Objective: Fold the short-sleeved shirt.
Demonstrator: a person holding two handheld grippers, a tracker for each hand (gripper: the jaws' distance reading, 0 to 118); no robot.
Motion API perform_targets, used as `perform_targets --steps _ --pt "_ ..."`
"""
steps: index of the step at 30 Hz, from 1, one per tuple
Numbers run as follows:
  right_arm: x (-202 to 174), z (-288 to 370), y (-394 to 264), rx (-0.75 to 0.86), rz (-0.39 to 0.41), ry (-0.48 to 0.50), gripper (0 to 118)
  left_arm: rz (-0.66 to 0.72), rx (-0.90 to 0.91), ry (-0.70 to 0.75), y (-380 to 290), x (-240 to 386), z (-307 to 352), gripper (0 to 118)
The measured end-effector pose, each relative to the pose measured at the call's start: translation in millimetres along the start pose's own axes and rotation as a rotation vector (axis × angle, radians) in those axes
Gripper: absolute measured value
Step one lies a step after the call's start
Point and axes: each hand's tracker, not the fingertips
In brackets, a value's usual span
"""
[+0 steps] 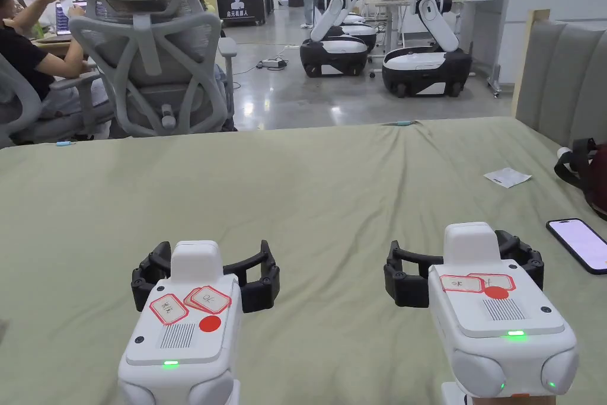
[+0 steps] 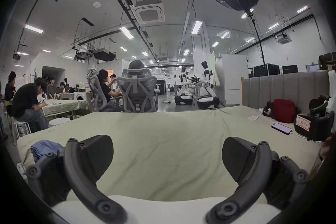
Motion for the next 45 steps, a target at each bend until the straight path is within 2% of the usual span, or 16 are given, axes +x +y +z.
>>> perform_targets --steps 45 --pt "10.7 5.0 1.7 0.012 -0.019 -0.029 118 -0.006 0.002 -0.005 -1.7 4.5 -1.3 118"
